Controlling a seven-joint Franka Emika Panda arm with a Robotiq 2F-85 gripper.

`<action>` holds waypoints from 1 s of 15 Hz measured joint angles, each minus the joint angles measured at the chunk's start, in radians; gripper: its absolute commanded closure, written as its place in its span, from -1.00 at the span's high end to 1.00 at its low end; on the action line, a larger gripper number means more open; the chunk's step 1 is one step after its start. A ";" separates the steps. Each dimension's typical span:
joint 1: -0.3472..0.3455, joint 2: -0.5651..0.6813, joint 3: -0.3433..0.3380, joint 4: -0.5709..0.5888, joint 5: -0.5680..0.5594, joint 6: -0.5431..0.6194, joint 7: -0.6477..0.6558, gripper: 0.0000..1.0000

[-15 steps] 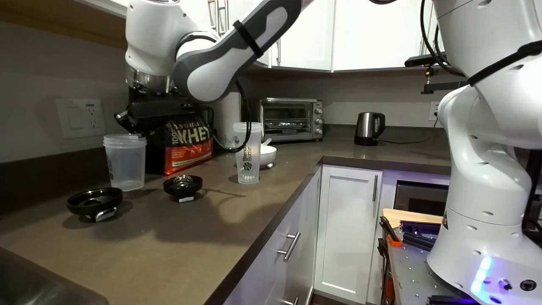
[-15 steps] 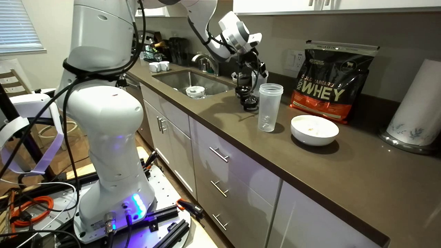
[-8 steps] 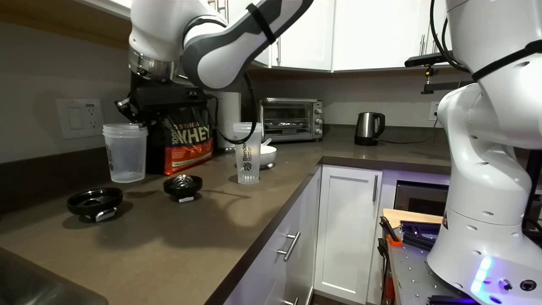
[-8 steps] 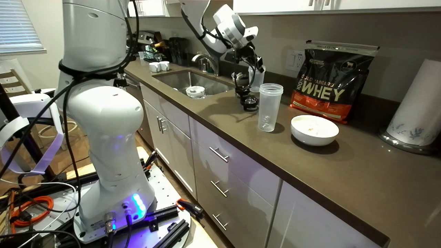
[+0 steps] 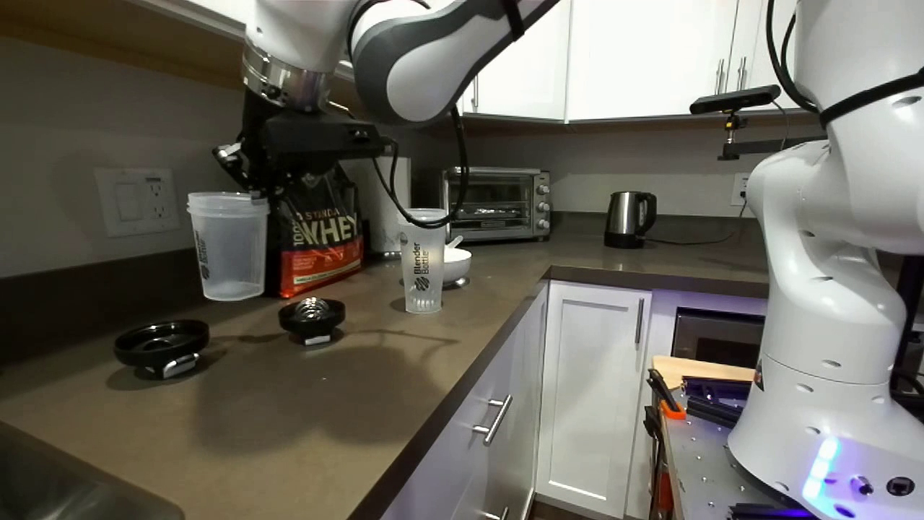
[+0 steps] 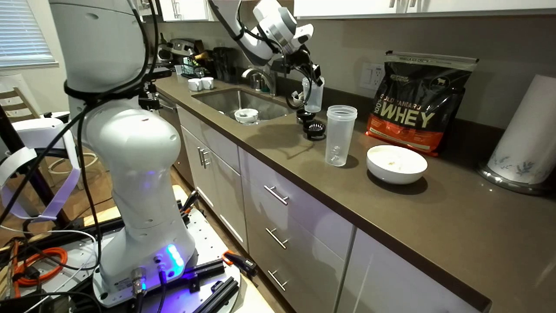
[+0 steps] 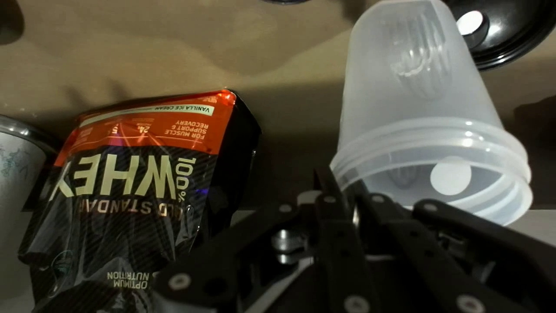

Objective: Move the clear bottle on the left forward

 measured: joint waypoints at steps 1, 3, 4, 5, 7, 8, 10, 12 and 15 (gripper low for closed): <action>-0.003 -0.022 0.009 -0.020 0.000 -0.003 0.000 -0.93; -0.014 -0.066 0.030 -0.062 0.000 -0.011 0.000 -0.93; -0.019 -0.089 0.042 -0.084 0.000 -0.020 0.000 -0.93; -0.025 -0.113 0.055 -0.107 0.000 -0.030 0.000 -0.93; -0.037 -0.158 0.078 -0.154 0.004 -0.045 -0.002 -0.93; -0.043 -0.179 0.088 -0.174 0.008 -0.050 -0.002 -0.93; -0.056 -0.215 0.106 -0.213 0.014 -0.059 -0.002 -0.93; -0.068 -0.251 0.122 -0.253 0.018 -0.067 -0.003 -0.93; -0.084 -0.309 0.140 -0.321 0.028 -0.076 -0.003 -0.93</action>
